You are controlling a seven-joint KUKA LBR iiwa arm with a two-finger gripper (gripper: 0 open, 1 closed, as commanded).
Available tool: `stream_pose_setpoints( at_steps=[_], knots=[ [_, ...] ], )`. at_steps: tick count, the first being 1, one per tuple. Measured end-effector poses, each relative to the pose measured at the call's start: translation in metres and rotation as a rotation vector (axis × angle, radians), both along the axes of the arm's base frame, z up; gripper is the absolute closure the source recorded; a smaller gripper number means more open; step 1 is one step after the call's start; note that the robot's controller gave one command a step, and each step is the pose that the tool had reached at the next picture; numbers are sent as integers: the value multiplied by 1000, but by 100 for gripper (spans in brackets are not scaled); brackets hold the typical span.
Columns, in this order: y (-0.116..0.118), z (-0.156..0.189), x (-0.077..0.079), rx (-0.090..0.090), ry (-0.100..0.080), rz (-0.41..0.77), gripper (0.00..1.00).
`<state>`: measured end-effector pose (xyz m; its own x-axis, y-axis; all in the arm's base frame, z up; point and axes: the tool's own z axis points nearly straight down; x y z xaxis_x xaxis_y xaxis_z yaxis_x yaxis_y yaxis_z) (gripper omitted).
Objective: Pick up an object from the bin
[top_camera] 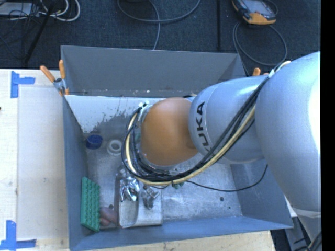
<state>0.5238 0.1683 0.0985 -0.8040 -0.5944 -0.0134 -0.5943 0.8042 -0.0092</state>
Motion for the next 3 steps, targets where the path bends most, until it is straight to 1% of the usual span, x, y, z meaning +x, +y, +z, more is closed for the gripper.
stream_pose_setpoints(
  at_steps=[1, 2, 3],
  knots=[
    [-2, 0, -4, -9, 23, -2, 100],
    [16, -1, -8, 4, 9, 106, 100],
    [22, -15, -5, 3, 12, -5, 100]
  ],
)
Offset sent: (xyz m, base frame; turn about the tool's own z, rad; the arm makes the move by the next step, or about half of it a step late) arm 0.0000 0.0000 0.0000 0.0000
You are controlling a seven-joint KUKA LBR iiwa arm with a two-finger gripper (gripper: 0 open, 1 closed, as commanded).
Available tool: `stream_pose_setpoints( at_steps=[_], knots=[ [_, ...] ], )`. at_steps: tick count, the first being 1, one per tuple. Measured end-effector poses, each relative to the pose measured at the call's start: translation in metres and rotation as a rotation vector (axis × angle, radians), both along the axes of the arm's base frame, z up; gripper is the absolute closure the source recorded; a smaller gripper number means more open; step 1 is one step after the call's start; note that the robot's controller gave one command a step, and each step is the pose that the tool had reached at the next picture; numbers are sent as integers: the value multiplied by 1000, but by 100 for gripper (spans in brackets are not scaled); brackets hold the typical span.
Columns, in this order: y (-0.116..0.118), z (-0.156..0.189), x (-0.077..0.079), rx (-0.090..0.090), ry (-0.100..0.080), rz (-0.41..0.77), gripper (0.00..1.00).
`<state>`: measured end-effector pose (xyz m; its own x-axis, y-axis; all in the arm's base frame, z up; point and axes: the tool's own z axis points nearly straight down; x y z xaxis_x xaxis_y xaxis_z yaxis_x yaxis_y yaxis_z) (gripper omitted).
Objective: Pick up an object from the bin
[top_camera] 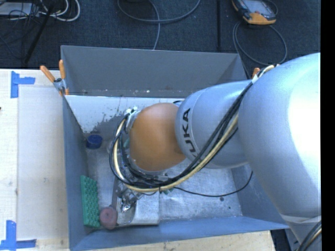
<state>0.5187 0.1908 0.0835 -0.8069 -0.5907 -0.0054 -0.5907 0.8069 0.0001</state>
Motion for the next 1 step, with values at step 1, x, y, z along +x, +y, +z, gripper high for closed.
stream_pose_setpoints(
  at_steps=[1],
  knots=[
    [-95, 147, 14, -3, -4, -27, 100]
  ],
)
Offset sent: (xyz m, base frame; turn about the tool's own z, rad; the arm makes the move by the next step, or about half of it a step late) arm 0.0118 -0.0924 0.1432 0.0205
